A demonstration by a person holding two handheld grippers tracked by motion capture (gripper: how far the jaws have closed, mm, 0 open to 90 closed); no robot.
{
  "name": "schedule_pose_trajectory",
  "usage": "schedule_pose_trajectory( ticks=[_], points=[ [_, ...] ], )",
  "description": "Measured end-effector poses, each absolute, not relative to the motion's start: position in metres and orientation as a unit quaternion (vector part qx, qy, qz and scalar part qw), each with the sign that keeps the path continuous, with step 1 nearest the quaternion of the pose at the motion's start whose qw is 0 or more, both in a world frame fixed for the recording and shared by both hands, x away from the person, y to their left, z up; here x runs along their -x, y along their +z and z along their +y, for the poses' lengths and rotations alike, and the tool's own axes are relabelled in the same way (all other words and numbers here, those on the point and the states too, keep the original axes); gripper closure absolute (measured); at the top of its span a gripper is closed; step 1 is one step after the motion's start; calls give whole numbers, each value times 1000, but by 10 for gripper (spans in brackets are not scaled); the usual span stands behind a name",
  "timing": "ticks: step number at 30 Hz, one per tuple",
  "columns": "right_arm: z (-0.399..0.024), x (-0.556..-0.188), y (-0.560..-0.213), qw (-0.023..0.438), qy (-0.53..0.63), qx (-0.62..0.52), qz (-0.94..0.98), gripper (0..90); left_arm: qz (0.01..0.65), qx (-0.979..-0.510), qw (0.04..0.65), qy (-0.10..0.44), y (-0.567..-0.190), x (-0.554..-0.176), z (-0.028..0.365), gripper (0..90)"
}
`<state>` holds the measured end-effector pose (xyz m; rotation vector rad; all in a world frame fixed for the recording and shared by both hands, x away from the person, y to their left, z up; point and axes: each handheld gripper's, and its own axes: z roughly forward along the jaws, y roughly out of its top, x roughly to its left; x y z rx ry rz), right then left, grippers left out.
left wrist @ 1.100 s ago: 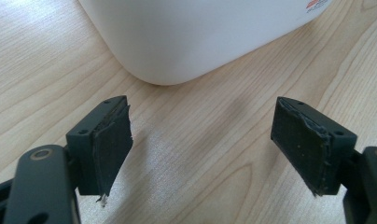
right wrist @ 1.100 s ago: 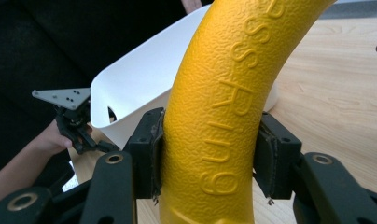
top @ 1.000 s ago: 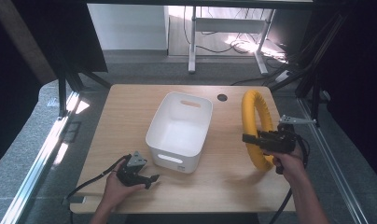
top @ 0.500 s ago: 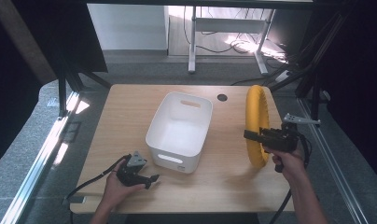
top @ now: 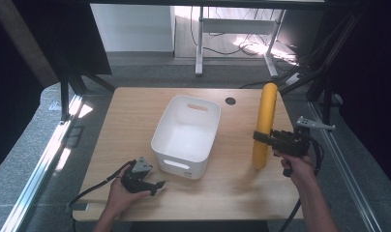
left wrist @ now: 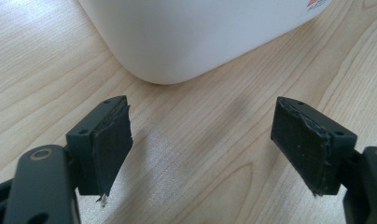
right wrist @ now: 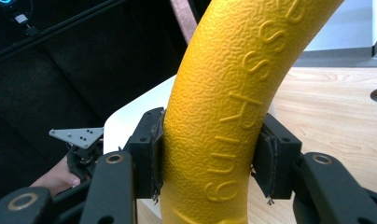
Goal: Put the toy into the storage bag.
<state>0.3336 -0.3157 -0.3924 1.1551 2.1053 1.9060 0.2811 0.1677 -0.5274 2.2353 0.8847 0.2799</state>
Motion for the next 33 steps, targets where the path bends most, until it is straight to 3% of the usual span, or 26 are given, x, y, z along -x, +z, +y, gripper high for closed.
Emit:
schedule_pose_trajectory(
  ticks=[33],
  points=[
    [-291, -332, -374, 79, 669, -357, 647, 500, 342, -866, 350, 106, -529, -281, 167, 201]
  ],
)
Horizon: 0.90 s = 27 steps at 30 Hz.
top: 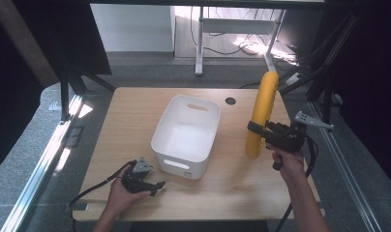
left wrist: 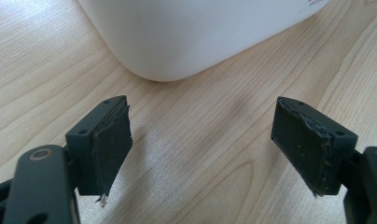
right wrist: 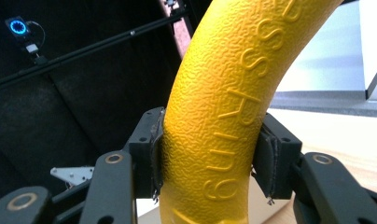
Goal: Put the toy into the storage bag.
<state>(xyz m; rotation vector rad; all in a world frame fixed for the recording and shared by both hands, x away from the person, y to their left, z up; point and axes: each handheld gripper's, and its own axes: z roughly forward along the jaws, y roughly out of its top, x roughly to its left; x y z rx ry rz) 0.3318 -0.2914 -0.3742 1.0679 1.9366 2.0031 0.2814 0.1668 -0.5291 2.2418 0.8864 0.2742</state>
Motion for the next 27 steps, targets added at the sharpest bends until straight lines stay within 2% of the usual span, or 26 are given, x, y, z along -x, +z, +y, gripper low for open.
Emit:
schedule_pose_trajectory(
  ticks=[27],
  points=[
    [-270, -333, -360, 99, 705, -340, 615, 498, 339, -869, 346, 103, -530, -282, 167, 199]
  ],
)
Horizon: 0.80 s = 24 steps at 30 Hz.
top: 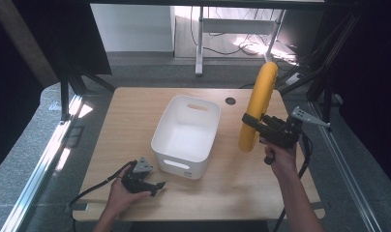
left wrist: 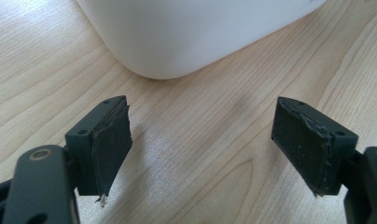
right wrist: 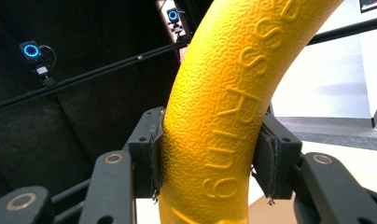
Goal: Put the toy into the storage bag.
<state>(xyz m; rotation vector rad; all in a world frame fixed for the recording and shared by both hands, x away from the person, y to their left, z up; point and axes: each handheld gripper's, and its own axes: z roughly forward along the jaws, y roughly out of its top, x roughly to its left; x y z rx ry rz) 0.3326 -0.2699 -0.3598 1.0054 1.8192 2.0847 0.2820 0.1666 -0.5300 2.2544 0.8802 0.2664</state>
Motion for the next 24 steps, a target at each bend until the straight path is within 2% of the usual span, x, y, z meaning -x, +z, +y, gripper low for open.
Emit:
schedule_pose_trajectory(
  ticks=[7, 24],
  points=[
    [-264, -333, -357, 100, 709, -338, 610, 497, 339, -869, 345, 103, -530, -282, 167, 199],
    [-242, -331, -354, 146, 718, -330, 596, 497, 338, -871, 343, 101, -531, -282, 166, 199]
  ],
)
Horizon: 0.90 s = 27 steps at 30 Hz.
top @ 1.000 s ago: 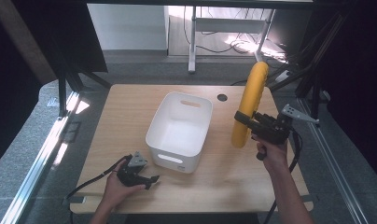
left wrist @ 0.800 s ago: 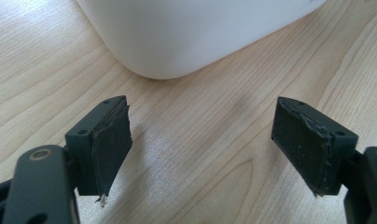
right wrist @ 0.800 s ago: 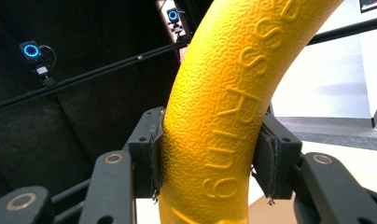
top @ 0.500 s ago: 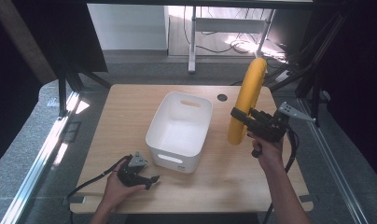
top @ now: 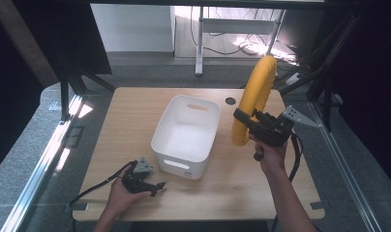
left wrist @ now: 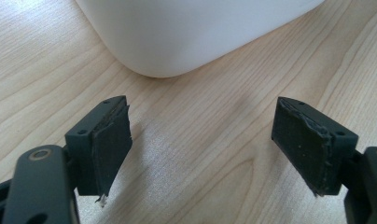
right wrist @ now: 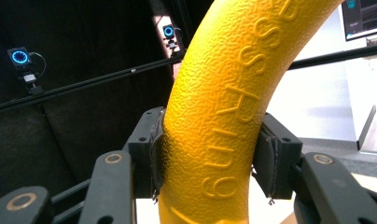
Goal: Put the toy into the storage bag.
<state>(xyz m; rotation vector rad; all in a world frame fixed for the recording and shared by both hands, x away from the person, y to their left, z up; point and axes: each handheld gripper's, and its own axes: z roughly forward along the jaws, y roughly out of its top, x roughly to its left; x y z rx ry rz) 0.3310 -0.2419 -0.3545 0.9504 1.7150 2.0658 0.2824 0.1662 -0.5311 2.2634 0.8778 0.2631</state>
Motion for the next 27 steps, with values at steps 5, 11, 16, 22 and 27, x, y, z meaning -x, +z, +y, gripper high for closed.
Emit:
schedule_pose_trajectory(
  ticks=[5, 11, 16, 22, 27],
  points=[
    [-232, -330, -353, 165, 719, -333, 588, 497, 337, -871, 342, 101, -531, -282, 166, 198],
    [-221, -328, -349, 197, 711, -341, 582, 497, 337, -871, 342, 101, -531, -282, 166, 198],
    [-211, -329, -346, 217, 703, -350, 579, 496, 336, -872, 342, 101, -532, -282, 166, 198],
    [-199, -328, -340, 237, 703, -348, 573, 496, 335, -873, 340, 101, -532, -283, 166, 197],
    [-191, -326, -333, 250, 703, -340, 572, 496, 335, -873, 340, 101, -531, -283, 166, 197]
  ],
)
